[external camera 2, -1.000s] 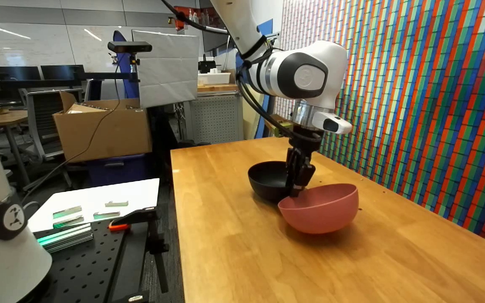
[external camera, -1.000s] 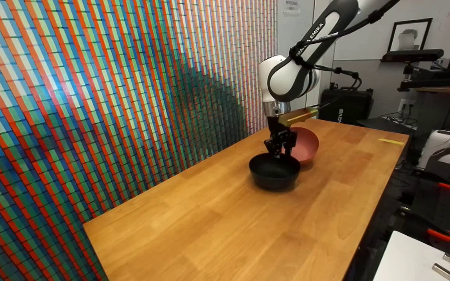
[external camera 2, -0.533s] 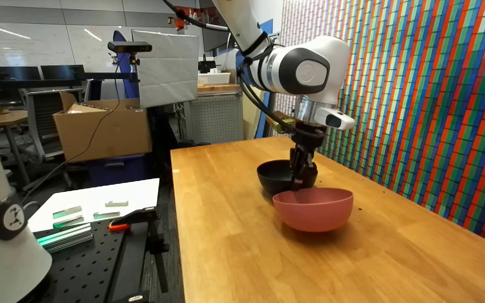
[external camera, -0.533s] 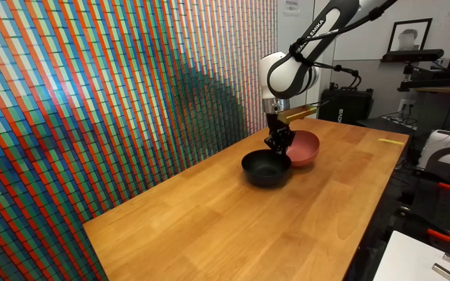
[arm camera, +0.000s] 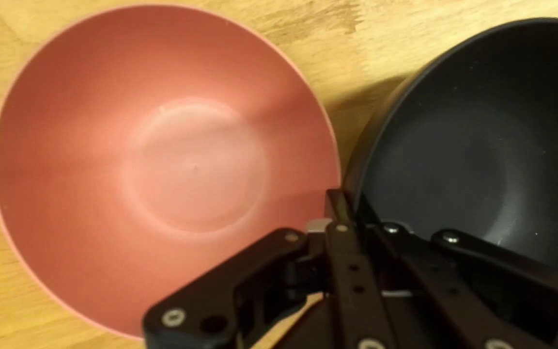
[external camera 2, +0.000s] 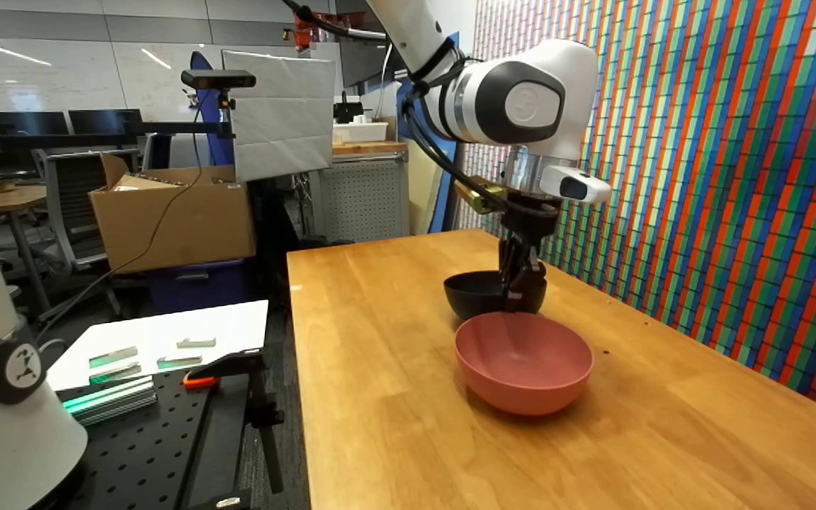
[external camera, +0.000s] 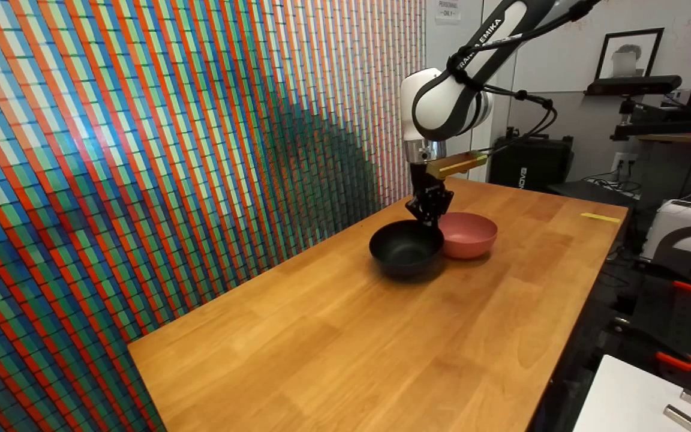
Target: Stack the bowls
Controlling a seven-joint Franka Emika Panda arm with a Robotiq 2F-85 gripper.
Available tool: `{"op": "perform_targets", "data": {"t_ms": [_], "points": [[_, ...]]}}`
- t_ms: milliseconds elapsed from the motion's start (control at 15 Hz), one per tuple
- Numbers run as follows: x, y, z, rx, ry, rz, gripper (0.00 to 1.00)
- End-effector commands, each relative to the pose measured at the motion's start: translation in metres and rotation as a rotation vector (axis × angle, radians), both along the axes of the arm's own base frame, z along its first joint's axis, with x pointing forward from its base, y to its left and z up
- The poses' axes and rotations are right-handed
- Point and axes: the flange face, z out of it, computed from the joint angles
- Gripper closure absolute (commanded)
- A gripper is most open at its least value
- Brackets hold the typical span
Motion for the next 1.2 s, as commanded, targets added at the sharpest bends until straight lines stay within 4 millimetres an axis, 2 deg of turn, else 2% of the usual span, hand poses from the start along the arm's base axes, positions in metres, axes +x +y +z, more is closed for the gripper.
{"op": "perform_targets", "data": {"t_ms": [0,333,600,800,1133], "points": [[0.0,-0.016,0.024,0.014,-0.029,-0.029,0.97],[0.001,-0.034,0.051,0.037,-0.064,-0.064,0.97],[-0.009,-0.054,0.077,0.054,-0.08,-0.097,0.97],[-0.025,-0.079,0.088,0.074,-0.062,-0.141,0.97],[-0.051,-0.132,0.091,0.086,-0.046,-0.228,0.97]]}}
